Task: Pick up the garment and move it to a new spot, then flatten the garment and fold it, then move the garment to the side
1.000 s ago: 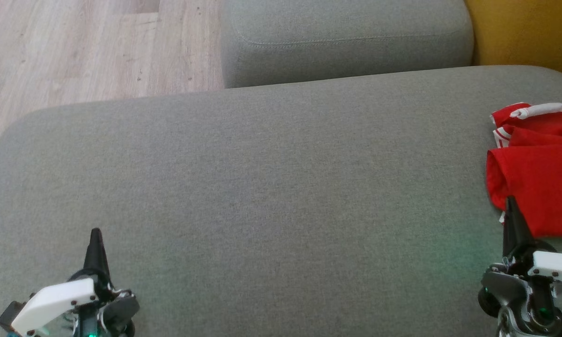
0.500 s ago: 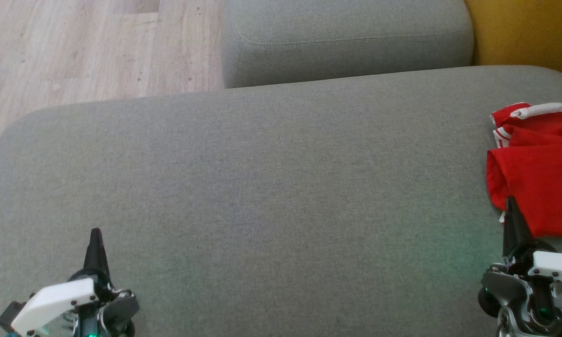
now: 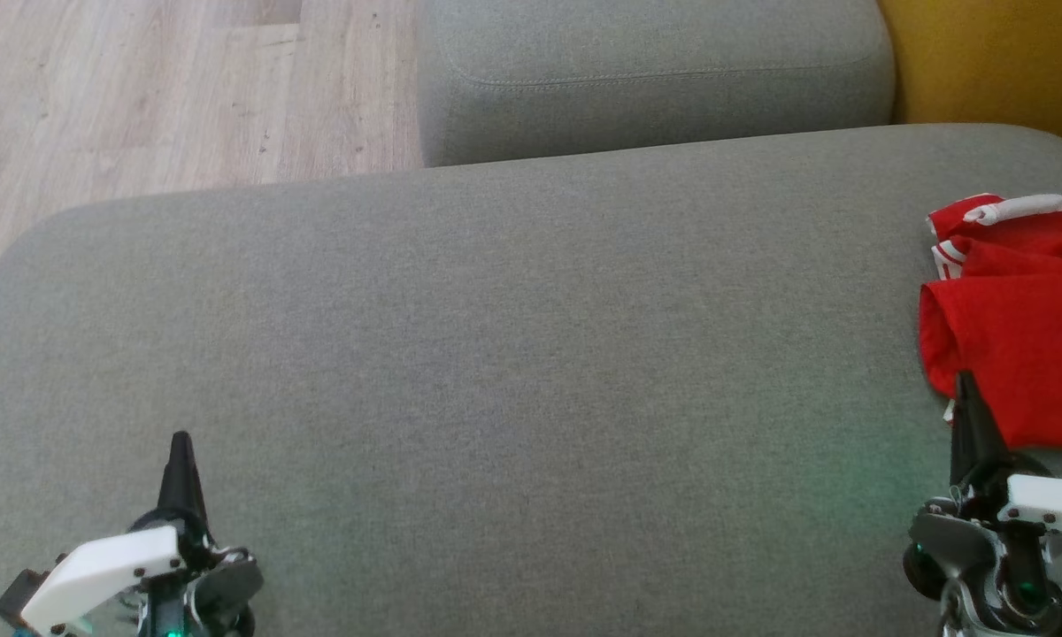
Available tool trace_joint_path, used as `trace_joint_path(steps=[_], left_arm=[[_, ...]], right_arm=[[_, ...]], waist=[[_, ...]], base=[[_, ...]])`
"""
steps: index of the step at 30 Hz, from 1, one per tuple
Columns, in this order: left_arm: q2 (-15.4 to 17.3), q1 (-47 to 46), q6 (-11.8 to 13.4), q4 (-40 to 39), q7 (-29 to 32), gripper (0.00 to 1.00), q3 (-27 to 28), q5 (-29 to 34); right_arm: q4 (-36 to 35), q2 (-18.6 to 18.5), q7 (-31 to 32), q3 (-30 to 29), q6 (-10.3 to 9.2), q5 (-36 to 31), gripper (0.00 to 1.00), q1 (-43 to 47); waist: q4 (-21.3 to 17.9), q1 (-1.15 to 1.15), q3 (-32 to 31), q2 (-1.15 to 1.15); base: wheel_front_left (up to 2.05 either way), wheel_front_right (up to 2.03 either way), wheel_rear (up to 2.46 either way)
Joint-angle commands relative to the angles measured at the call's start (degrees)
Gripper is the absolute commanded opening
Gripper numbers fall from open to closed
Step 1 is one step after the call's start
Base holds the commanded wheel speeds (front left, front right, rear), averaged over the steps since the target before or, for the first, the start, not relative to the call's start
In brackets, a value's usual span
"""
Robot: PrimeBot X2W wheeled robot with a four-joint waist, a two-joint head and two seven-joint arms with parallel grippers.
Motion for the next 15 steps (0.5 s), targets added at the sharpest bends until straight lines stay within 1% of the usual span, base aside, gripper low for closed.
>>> trace_joint_path(steps=[1,15], left_arm=[[0.2,-2.94,-0.39,-1.6,0.4,0.0,2.29,0.59],[0.18,-2.94,-0.39,-1.6,0.41,0.0,2.31,0.61]], right_arm=[[-1.81,-0.27,0.36,1.12,0.45,-0.11,0.0,-2.77],[-1.81,-0.27,0.37,1.11,0.45,-0.12,0.0,-2.77]], waist=[[0.0,0.0,0.0,0.0],[0.0,0.0,0.0,0.0]], base=[[0.0,0.0,0.0],[0.0,0.0,0.0]])
